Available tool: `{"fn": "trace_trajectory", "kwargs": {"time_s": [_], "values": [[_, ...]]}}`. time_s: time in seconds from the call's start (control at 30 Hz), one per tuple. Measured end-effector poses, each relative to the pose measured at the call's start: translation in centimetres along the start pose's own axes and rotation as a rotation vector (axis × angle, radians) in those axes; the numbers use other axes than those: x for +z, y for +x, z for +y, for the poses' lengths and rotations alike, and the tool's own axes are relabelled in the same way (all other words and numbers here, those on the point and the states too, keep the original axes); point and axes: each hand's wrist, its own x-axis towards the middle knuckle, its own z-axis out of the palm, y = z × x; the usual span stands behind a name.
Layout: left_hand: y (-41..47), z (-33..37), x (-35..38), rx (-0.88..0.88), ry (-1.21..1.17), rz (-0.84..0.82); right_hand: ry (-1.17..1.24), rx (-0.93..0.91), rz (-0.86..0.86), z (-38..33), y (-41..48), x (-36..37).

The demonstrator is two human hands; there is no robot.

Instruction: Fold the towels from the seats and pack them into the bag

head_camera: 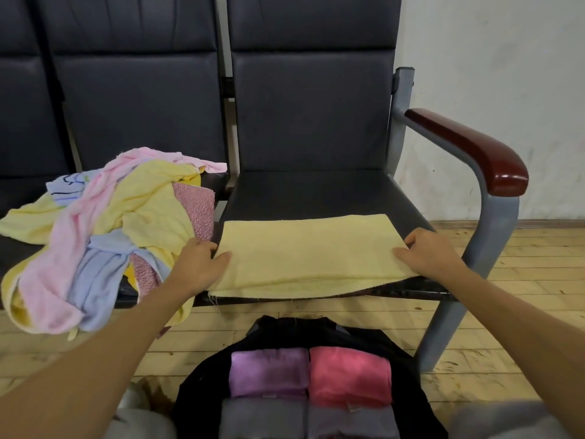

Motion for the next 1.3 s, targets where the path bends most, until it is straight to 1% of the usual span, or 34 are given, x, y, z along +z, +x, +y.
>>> {"fn": "trace_trajectory", "kwargs": {"time_s": [0.1, 0.13, 0.23, 0.33, 0.4, 0.47, 0.53, 0.57, 0.63, 0.7, 0.77, 0.83, 0.9, 0.93, 0.97, 1.07, 1.3], "values": [[0.7, 0.7, 0.5, -0.146, 0.244, -0.085, 0.051, 0.132, -0.057, -0.6, 0.5, 0.4], [0.8, 1.1, 0.5, -0.170, 0.258, -0.099, 0.073, 0.163, -0.059, -0.9, 0.5, 0.4], [1.2, 1.8, 0.9, -0.157, 0.155, -0.123, 0.130, 0.225, -0.093, -1.7, 0.7, 0.4], [1.0, 2.3, 1.0, -0.153, 0.023, -0.070, 0.215, 0.224, -0.142, -2.2, 0.7, -0.1], [0.4, 3.0, 0.6, -0.194, -0.139, -0.046, 0.325, 0.199, -0.143, -2.6, 0.3, -0.7], [-0.1, 3.5, -0.2, -0.322, -0.416, -0.066, 0.498, 0.222, -0.131, -2.6, -0.3, -1.6], [-0.3, 3.2, -1.4, -0.502, -0.791, -0.160, 0.668, 0.268, -0.165, -2.4, -0.8, -2.4], [-0.6, 3.0, -2.2, -0.572, -0.928, -0.222, 0.754, 0.297, -0.199, -2.3, -1.0, -2.8], [-1.2, 2.7, -3.2, -0.645, -1.078, -0.296, 0.901, 0.371, -0.273, -2.1, -1.3, -3.0], [-1.8, 2.9, -3.6, -0.681, -1.192, -0.312, 0.992, 0.432, -0.345, -1.9, -1.6, -2.7], [-2.2, 3.3, -3.7, -0.682, -1.299, -0.306, 1.034, 0.460, -0.395, -1.7, -1.6, -2.0], [-2.6, 3.4, -3.6, -0.655, -1.438, -0.302, 1.011, 0.472, -0.394, -1.7, -1.6, -1.2], [-3.1, 4.1, -3.4, -0.633, -1.631, -0.303, 0.949, 0.456, -0.366, -1.9, -1.5, -0.6], [-3.3, 4.5, -3.2, -0.607, -1.662, -0.296, 0.933, 0.451, -0.355, -2.0, -1.6, -0.4], [-3.5, 4.9, -3.1, -0.572, -1.616, -0.274, 0.930, 0.448, -0.349, -2.1, -1.7, -0.3], [-3.1, 6.8, -2.6, -0.459, -1.364, -0.187, 0.920, 0.432, -0.357, -2.3, -2.0, -0.2], [-1.9, 15.8, -1.1, -0.328, -0.969, -0.270, 0.948, 0.393, -0.442, -1.9, -2.6, -1.2]]}}
